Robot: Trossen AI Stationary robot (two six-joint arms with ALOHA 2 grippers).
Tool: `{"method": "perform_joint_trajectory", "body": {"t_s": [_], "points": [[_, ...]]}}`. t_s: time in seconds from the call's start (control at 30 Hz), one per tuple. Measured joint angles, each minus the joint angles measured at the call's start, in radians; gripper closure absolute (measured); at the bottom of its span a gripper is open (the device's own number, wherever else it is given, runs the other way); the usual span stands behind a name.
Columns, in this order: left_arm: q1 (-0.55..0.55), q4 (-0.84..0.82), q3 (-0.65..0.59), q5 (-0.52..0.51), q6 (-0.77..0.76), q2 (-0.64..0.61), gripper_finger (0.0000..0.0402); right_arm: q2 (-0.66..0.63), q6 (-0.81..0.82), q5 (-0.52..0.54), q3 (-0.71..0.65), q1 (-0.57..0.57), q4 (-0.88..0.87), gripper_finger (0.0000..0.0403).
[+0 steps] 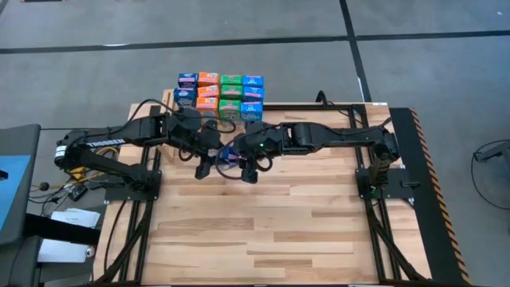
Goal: Stack cereal on shelf
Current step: Put the blue cereal box on the shelf aligned with the other blue cereal boxes
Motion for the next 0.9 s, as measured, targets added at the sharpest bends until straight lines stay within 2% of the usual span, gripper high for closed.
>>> {"method": "perform_joint_trajectory", "body": {"t_s": [0.2,0.37,0.5,0.6,0.7,0.9], "points": [[0.000,0.000,0.000,-0.045,-0.001,-0.006,0.0255,-0.005,-0.011,0.005,0.000,-0.002,0.002,0.0184],[0.004,-0.011,0.001,-0.107,0.004,-0.046,0.0261,-0.063,-0.018,0.008,-0.001,-0.003,-0.020,0.0173],[0.027,-0.042,0.000,-0.176,0.073,-0.121,0.0261,-0.137,-0.014,-0.002,0.000,-0.004,-0.023,0.0170],[0.070,-0.085,-0.003,-0.186,0.106,-0.206,0.0262,-0.183,-0.010,0.003,0.001,-0.001,-0.016,0.0170],[0.128,-0.054,-0.038,-0.149,0.106,-0.311,0.0262,-0.218,-0.010,0.032,0.000,0.004,-0.015,0.0170],[0.242,0.066,-0.233,-0.127,0.108,-0.556,0.0262,-0.230,-0.010,0.048,0.000,0.017,-0.015,0.0170]]}}
